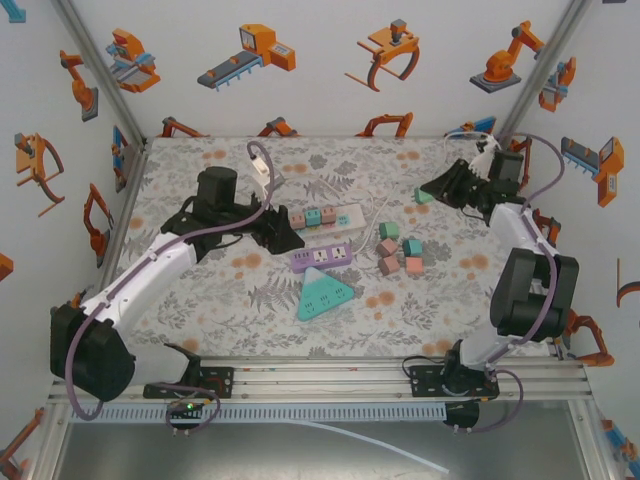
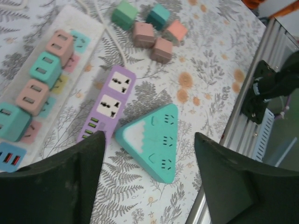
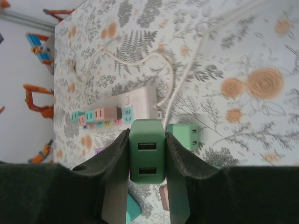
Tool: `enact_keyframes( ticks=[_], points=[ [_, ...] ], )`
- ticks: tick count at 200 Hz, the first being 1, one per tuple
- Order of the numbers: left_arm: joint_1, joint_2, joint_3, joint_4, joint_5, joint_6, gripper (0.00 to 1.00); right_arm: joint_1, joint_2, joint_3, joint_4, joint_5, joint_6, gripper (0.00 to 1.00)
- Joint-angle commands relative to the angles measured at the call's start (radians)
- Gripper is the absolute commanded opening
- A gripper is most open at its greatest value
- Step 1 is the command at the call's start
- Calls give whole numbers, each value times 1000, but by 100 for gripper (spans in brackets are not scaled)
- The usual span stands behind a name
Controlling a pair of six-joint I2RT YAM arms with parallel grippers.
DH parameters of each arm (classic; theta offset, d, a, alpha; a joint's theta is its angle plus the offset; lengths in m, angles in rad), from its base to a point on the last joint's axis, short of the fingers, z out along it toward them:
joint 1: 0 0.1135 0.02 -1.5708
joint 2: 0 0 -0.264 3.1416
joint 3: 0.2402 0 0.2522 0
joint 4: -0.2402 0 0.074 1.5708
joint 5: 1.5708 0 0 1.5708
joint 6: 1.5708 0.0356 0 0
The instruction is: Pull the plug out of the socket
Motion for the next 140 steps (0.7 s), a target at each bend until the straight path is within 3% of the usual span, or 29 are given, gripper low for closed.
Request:
enact_keyframes(
  ticks=[1,58,140],
  points=[
    [-19,-40,-2,-15,59,88,83,-28,36,-34,101,21,90,15],
    [-22,-53,2,-65,20,117,100,-30,172,-58,105,46,53,16],
    [-25,2,35,-95,1,116,97,24,273,-53,76,50,1,24]
  ],
)
